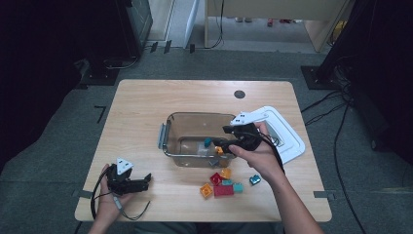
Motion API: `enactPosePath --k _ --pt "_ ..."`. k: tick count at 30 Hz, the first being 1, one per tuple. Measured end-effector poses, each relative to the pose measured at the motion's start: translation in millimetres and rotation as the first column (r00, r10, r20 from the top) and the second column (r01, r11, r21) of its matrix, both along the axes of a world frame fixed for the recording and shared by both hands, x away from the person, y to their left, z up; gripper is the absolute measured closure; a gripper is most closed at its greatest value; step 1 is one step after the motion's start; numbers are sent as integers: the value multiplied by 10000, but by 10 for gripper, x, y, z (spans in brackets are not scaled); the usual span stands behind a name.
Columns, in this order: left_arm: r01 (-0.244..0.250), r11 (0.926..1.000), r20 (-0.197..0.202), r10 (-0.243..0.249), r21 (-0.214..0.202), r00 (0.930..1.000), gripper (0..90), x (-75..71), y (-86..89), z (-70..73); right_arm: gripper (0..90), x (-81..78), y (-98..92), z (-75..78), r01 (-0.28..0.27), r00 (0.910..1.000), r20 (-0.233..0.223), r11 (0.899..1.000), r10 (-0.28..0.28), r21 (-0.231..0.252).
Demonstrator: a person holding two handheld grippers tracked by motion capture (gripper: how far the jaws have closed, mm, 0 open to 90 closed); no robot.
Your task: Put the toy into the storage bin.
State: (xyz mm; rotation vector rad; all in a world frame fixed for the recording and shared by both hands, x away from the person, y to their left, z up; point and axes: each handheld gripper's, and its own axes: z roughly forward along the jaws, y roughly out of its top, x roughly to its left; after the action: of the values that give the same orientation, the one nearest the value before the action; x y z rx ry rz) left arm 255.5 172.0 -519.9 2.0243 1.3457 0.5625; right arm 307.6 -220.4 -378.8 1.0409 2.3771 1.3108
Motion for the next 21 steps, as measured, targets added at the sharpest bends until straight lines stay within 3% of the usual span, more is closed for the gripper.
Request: enactPosePath --k 4,8,11,21 --pt "3 10000 -3 -3 2 10000 0 0 0 0 129 -49 -63 19 233 9996 183 9997 -235 117" --pt "4 10000 -13 -4 6 10000 0 0 1 1 0 -95 -157 36 224 9993 308 9996 -229 186" --pt "6 10000 -14 -6 9 10000 0 0 1 1 0 -148 -238 51 121 9986 511 9995 -136 286" --pt "-1 10000 -11 1 -7 10000 0 -1 0 0 0 -294 -488 43 588 9949 813 9982 -597 133"
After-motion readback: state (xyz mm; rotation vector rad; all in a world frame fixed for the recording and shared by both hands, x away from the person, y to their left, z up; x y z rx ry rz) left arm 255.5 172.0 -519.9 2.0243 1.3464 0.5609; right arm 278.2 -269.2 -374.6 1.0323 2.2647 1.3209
